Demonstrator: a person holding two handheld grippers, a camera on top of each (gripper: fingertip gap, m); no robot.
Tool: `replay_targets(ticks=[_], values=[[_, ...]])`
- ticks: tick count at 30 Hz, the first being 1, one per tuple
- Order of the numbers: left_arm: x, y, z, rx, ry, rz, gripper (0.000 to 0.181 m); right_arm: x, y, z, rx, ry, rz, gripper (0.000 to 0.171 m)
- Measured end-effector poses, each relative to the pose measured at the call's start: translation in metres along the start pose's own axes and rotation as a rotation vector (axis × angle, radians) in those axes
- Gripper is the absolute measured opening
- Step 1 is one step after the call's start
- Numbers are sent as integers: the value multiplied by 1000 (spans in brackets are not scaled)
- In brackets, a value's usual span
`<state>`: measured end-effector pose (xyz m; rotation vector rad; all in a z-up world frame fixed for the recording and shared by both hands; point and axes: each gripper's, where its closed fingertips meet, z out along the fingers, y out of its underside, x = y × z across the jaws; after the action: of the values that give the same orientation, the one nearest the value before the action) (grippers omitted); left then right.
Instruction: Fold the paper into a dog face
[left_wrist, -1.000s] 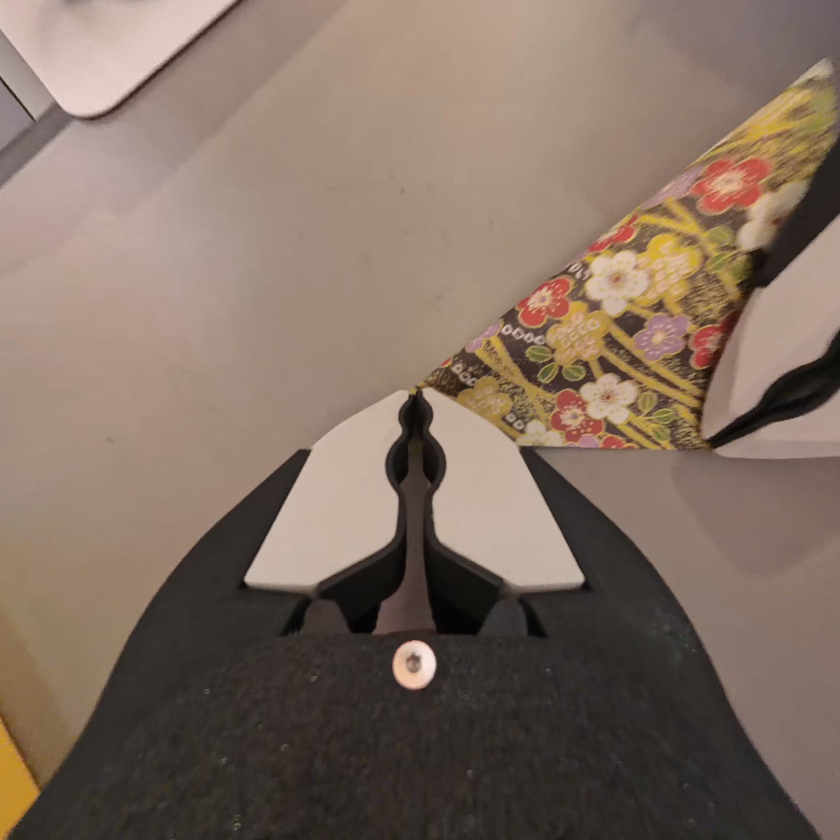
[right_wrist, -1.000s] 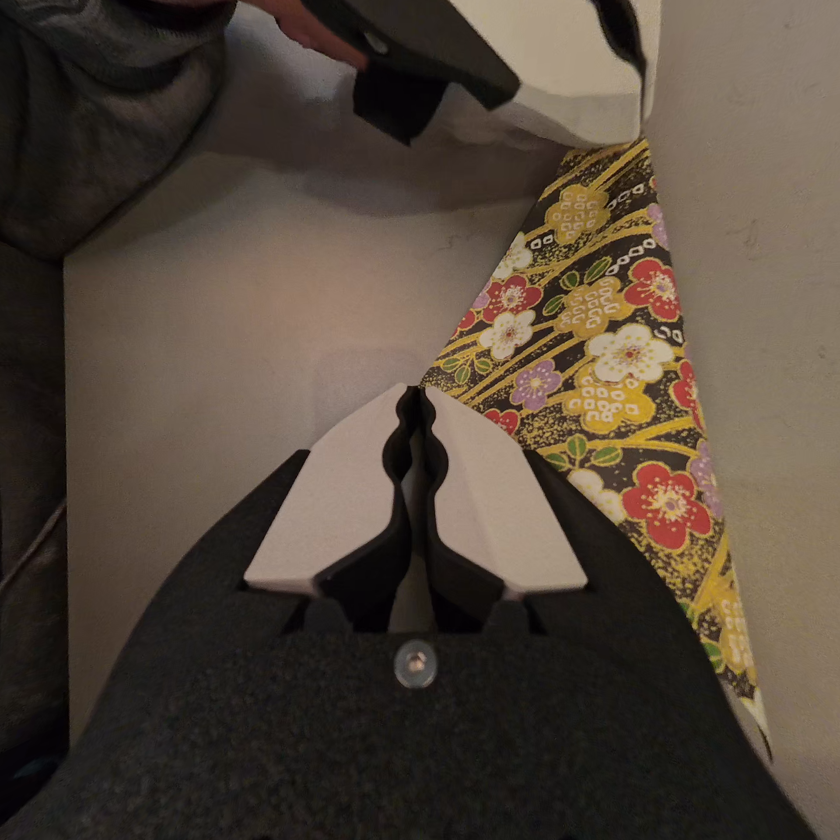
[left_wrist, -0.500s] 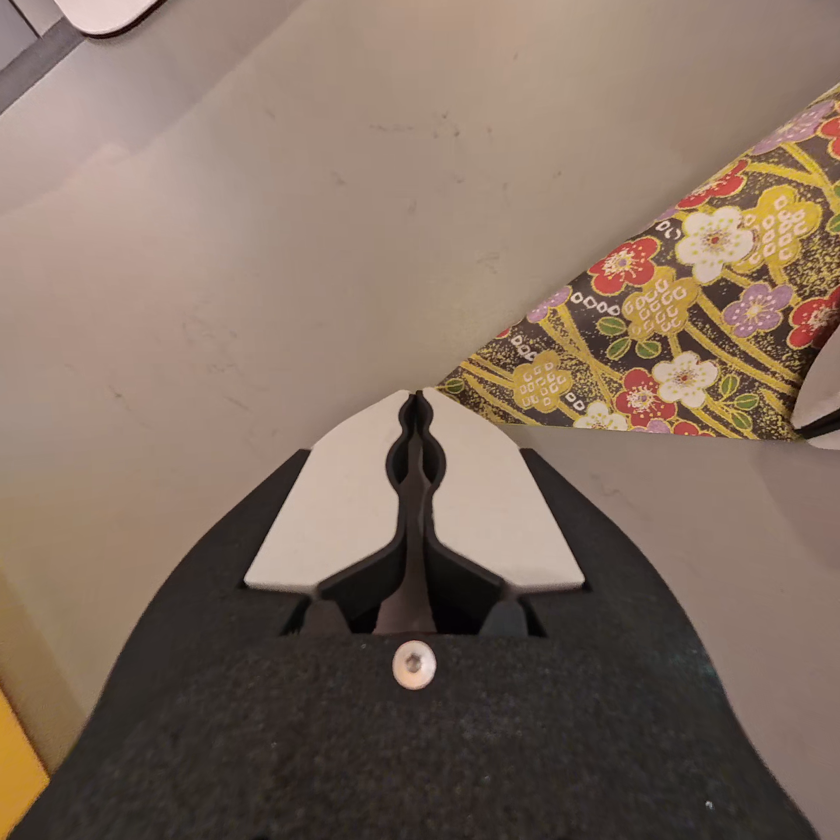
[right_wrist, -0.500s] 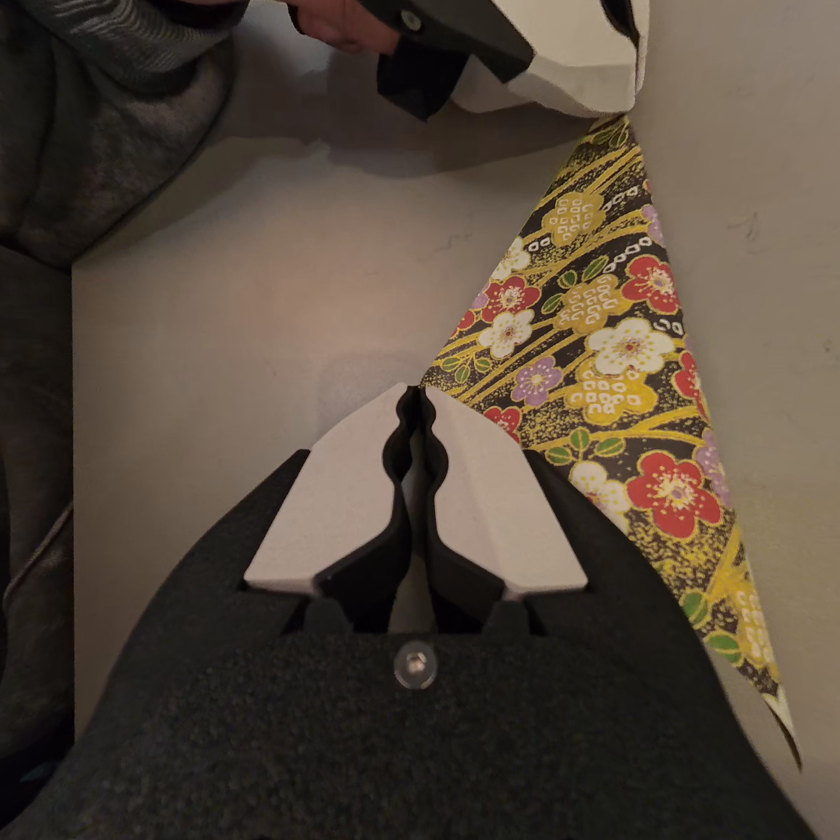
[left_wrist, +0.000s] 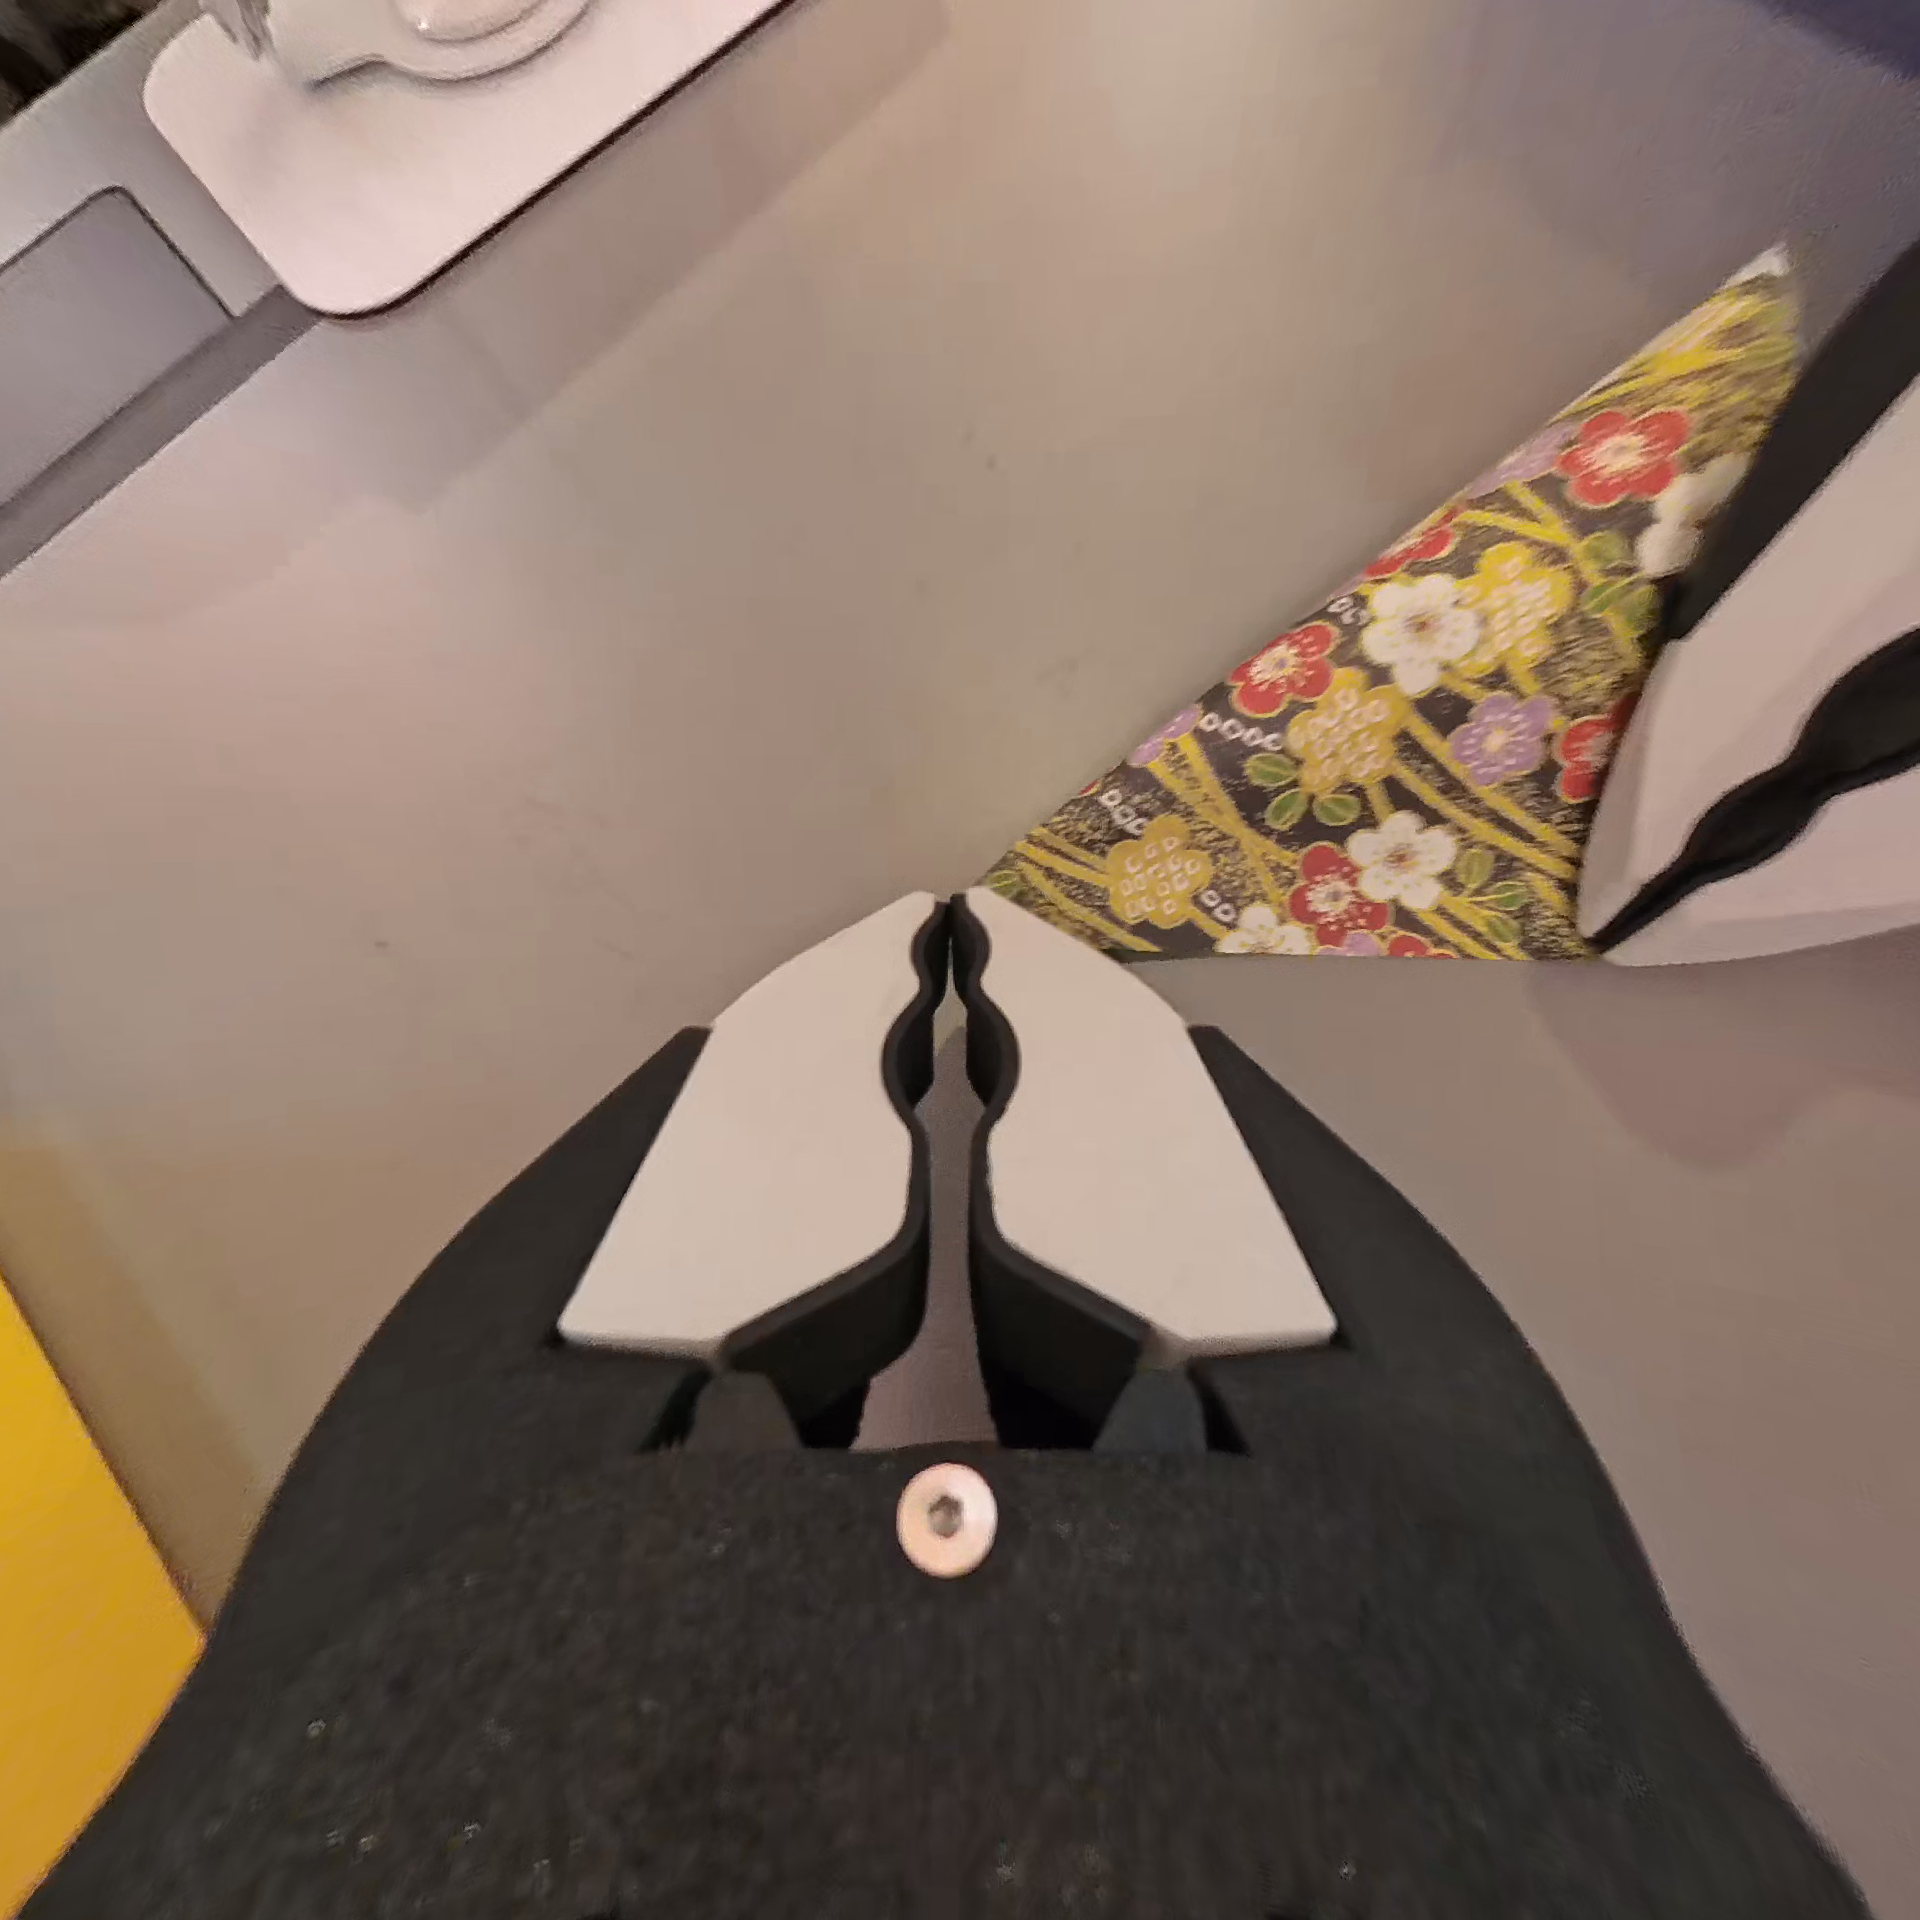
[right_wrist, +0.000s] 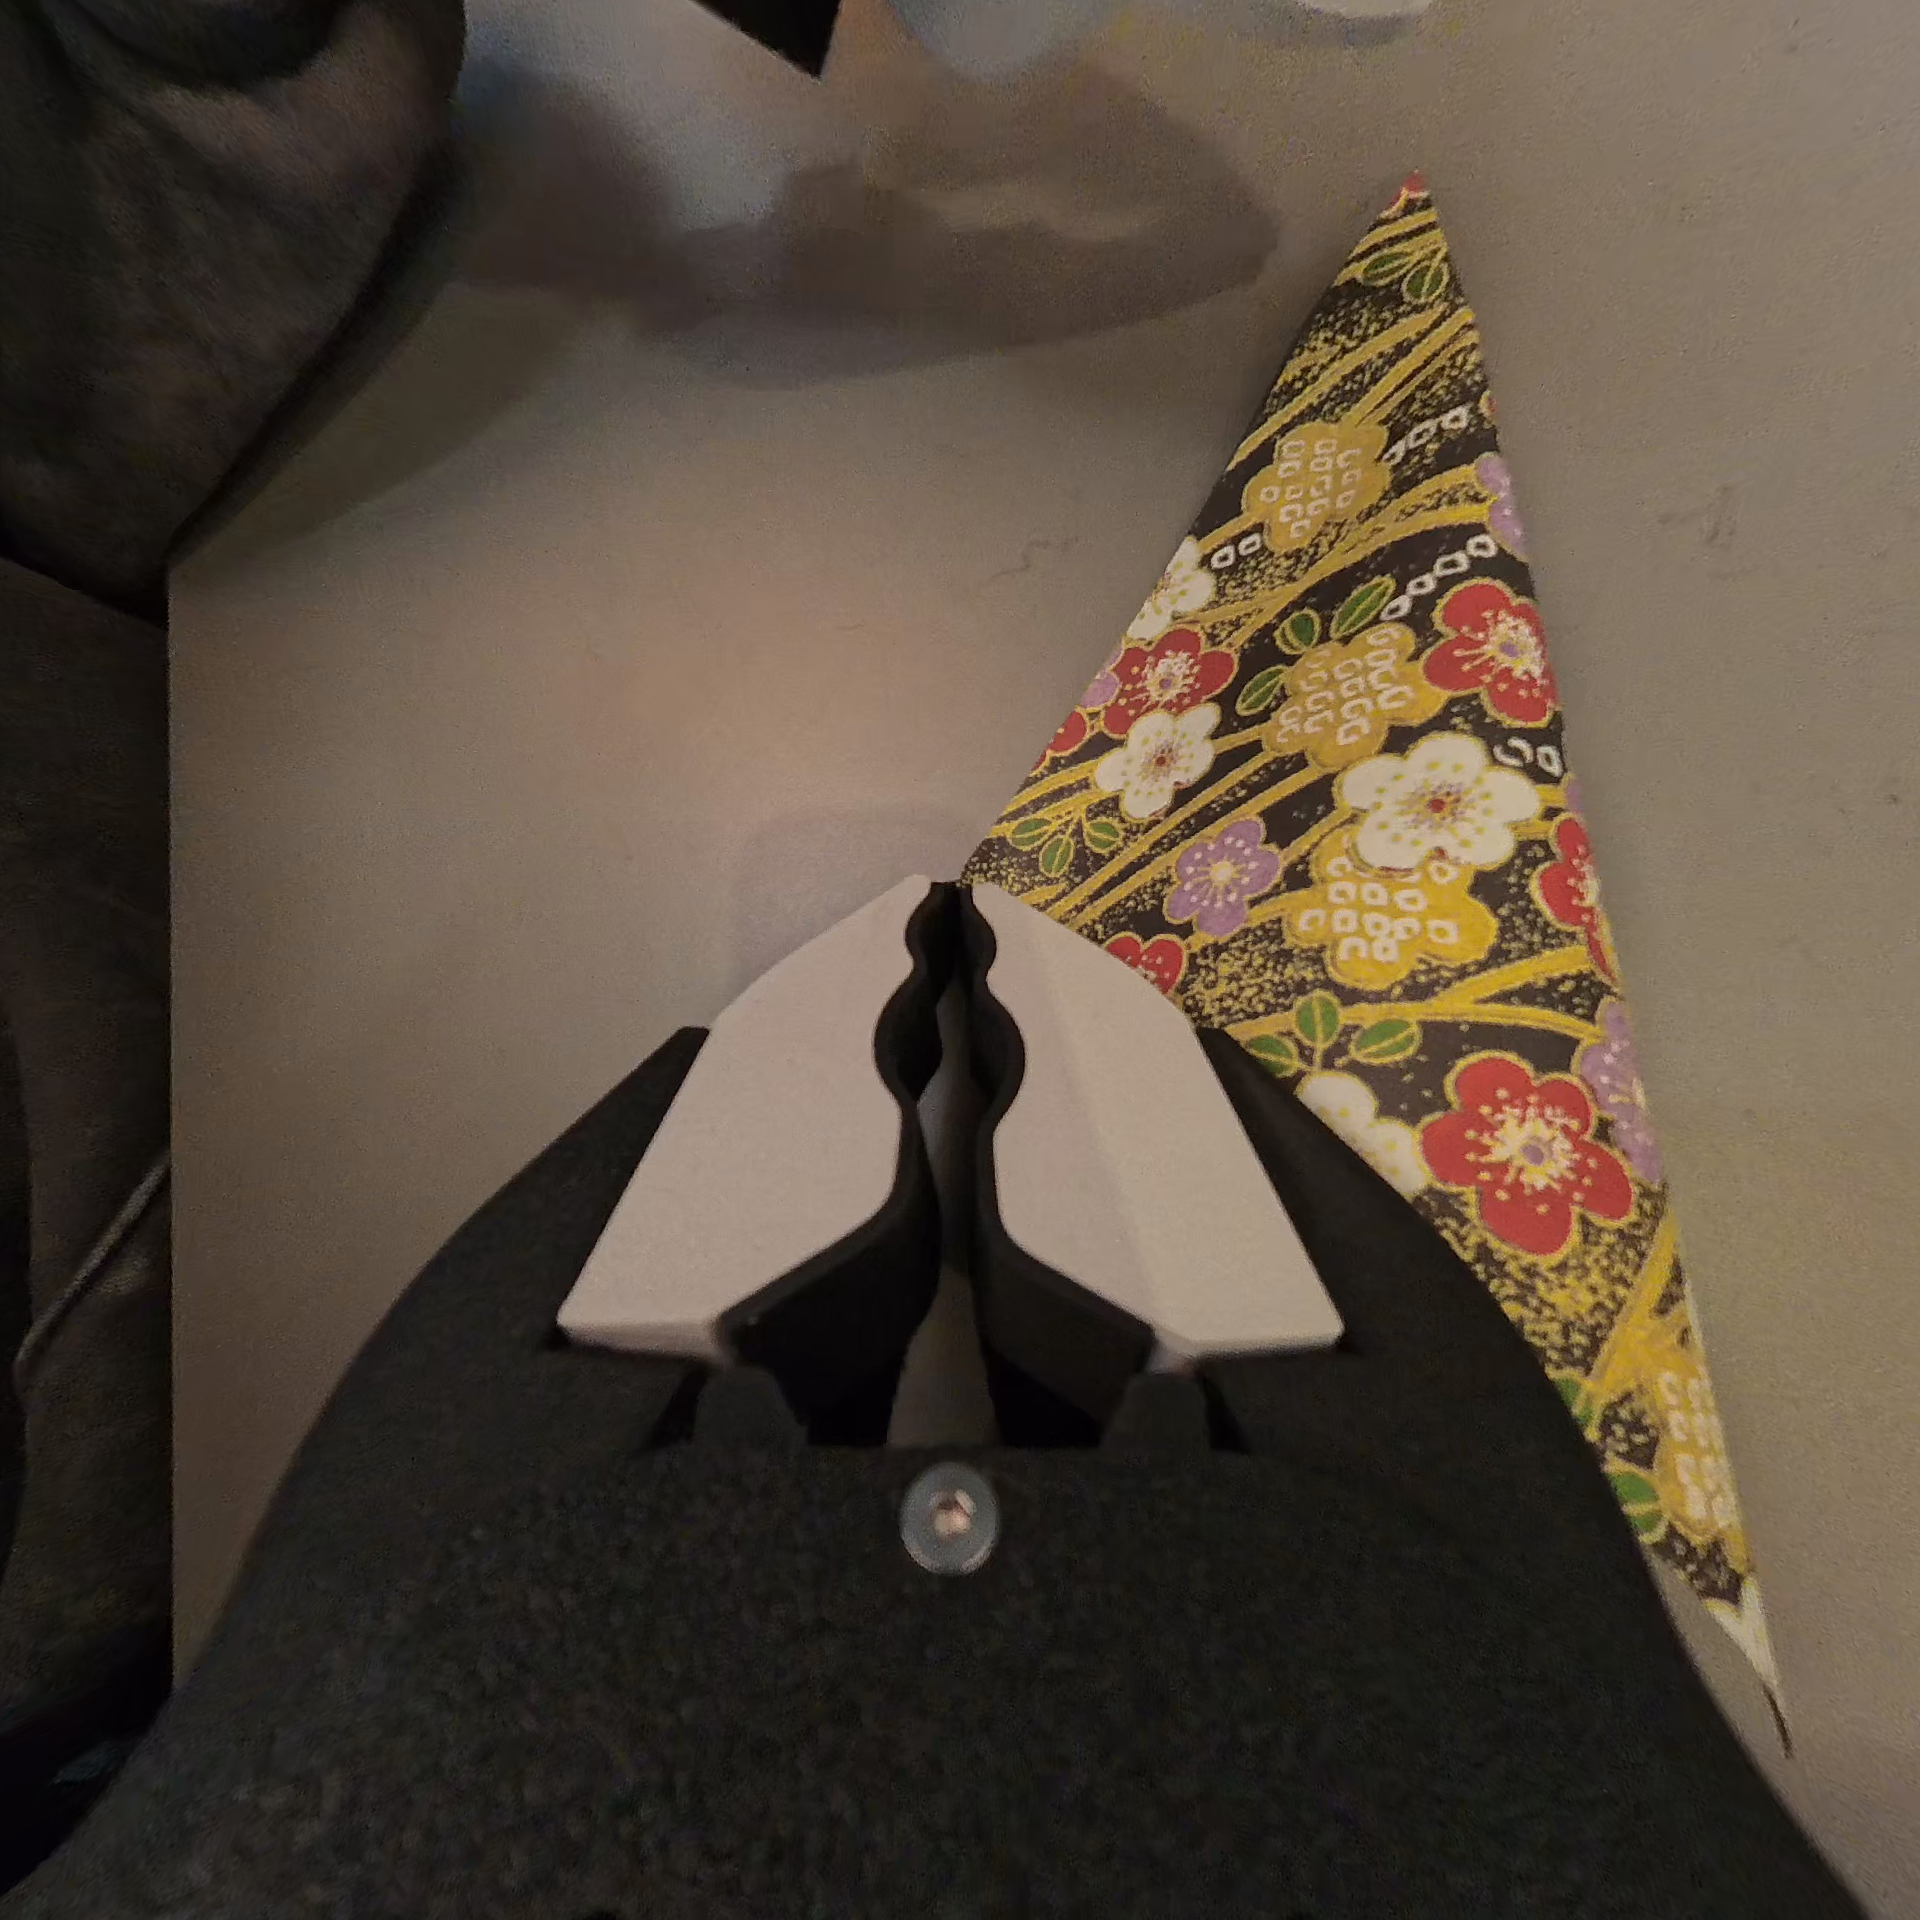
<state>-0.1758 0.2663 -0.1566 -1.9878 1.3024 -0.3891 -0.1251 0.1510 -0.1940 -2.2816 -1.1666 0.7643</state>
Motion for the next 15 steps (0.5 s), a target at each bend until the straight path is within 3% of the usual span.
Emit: replay_targets(ticks=[15], values=[[-4, 23, 31, -111, -19, 0, 0, 0, 0, 0, -2, -5, 4, 0]])
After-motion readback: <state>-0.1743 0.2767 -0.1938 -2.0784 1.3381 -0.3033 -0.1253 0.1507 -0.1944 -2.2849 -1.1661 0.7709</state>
